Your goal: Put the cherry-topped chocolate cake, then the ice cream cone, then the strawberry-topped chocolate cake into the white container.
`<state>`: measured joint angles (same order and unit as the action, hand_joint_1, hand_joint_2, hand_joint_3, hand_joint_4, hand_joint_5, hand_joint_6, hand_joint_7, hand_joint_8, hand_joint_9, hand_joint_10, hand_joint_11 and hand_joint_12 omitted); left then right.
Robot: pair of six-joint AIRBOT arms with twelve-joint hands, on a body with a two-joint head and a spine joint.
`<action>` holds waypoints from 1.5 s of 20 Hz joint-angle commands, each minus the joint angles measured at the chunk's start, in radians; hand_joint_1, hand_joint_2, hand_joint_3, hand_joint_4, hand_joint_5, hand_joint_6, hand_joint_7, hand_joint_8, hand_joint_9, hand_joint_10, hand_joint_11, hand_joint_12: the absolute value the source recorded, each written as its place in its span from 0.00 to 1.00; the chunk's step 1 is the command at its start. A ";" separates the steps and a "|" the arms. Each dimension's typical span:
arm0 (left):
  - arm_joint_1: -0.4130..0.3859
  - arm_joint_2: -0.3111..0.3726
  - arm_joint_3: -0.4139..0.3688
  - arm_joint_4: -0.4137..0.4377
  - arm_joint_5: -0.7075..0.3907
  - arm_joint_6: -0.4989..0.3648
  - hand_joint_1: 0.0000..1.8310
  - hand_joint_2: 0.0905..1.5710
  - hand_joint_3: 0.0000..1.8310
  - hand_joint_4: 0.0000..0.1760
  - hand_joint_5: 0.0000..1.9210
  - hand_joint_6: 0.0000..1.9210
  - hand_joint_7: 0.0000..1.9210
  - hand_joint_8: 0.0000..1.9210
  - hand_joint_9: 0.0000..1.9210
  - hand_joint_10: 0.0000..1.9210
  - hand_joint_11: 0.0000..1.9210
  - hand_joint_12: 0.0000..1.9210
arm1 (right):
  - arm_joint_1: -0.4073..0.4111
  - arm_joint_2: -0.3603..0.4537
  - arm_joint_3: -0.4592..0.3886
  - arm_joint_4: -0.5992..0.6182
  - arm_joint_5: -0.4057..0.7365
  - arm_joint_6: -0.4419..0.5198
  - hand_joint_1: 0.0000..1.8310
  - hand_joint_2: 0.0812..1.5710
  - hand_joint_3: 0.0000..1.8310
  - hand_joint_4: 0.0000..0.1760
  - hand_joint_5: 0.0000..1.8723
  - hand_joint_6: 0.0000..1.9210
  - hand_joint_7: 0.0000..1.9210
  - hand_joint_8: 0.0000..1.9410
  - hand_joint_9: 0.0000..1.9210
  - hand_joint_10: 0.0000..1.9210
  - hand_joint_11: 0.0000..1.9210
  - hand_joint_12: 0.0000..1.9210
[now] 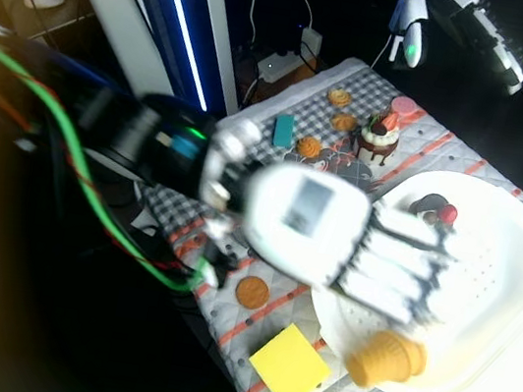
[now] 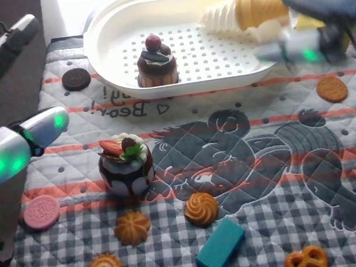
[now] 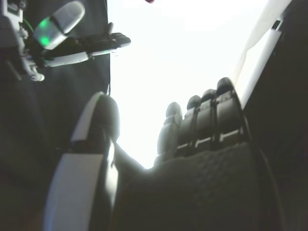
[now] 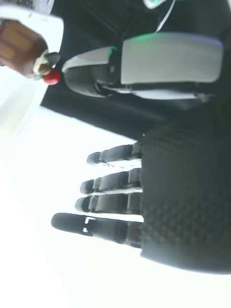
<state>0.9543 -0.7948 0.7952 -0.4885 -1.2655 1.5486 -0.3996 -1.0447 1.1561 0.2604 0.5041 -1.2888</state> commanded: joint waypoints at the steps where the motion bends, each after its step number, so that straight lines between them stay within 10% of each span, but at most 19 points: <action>1: 0.001 0.011 -0.005 0.023 -0.113 -0.003 0.34 0.74 0.00 0.71 0.00 0.00 0.00 0.00 0.00 0.00 0.00 0.00 | -0.009 0.027 -0.023 -0.016 0.172 -0.001 0.41 0.70 0.00 0.46 0.00 0.00 0.00 0.00 0.00 0.18 0.00 0.88; 4: 0.010 0.014 -0.006 0.023 -0.087 -0.003 0.40 0.71 0.00 0.67 0.02 0.01 0.00 0.00 0.00 0.00 0.00 0.00 | -0.119 0.106 -0.125 -0.026 0.275 -0.001 0.35 0.70 0.00 0.11 0.00 0.00 0.00 0.00 0.00 0.17 0.00 0.69; 6: 0.013 0.017 -0.006 0.033 -0.055 -0.003 0.42 0.72 0.00 0.30 0.02 0.00 0.00 0.00 0.00 0.00 0.00 0.00 | -0.199 0.137 -0.172 -0.038 0.327 0.021 0.38 0.71 0.00 0.15 0.00 0.00 0.00 0.00 0.00 0.09 0.00 0.50; 10: 0.011 0.018 0.001 0.068 0.039 -0.003 0.45 0.70 0.00 0.44 0.00 0.00 0.00 0.00 0.00 0.00 0.00 0.00 | -0.343 0.188 -0.227 -0.063 0.431 0.122 0.38 0.72 0.00 0.04 0.00 0.00 0.00 0.00 0.00 0.06 0.00 0.17; 13: 0.009 0.018 0.004 0.080 0.074 -0.003 0.38 0.70 0.00 0.33 0.00 0.00 0.00 0.00 0.00 0.00 0.00 0.00 | -0.379 0.208 -0.249 -0.064 0.458 0.128 0.41 0.72 0.00 0.08 0.00 0.00 0.00 0.00 0.00 0.02 0.00 0.12; 17: -0.002 0.002 0.023 0.106 0.162 -0.003 0.40 0.68 0.00 0.80 0.00 0.00 0.00 0.00 0.00 0.00 0.00 0.00 | -0.449 0.233 -0.278 -0.064 0.508 0.154 0.38 0.72 0.00 0.00 0.00 0.00 0.00 0.00 0.00 0.02 0.00 0.24; 26: -0.097 -0.134 0.125 0.144 0.390 -0.003 0.52 0.66 0.00 0.65 0.02 0.01 0.00 0.00 0.00 0.00 0.01 0.01 | -0.540 0.248 -0.302 -0.063 0.580 0.204 0.41 0.71 0.00 0.03 0.00 0.00 0.00 0.00 0.00 0.00 0.00 0.05; 28: -0.102 -0.137 0.131 0.148 0.402 -0.002 0.54 0.63 0.01 0.66 0.05 0.01 0.02 0.01 0.01 0.01 0.00 0.36 | -0.546 0.248 -0.306 -0.063 0.584 0.204 0.41 0.71 0.00 0.06 0.00 0.00 0.00 0.00 0.00 0.00 0.00 0.04; 29: -0.106 -0.141 0.136 0.150 0.412 -0.001 0.58 0.64 0.01 0.53 0.10 0.03 0.07 0.04 0.00 0.32 0.00 0.81 | -0.550 0.249 -0.310 -0.064 0.589 0.204 0.40 0.71 0.00 0.04 0.00 0.00 0.00 0.00 0.00 0.00 0.00 0.07; 30: -0.110 -0.144 0.139 0.152 0.418 -0.001 0.60 0.66 0.00 0.36 0.13 0.12 0.05 0.35 0.02 0.69 0.03 0.96 | -0.554 0.250 -0.312 -0.064 0.592 0.204 0.40 0.72 0.00 0.06 0.00 0.00 0.00 0.00 0.00 0.00 0.00 0.10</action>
<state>0.8482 -0.9318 0.9348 -0.3473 -0.7650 1.5505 -0.9611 -0.8009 0.8440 0.1974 0.9730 -1.0885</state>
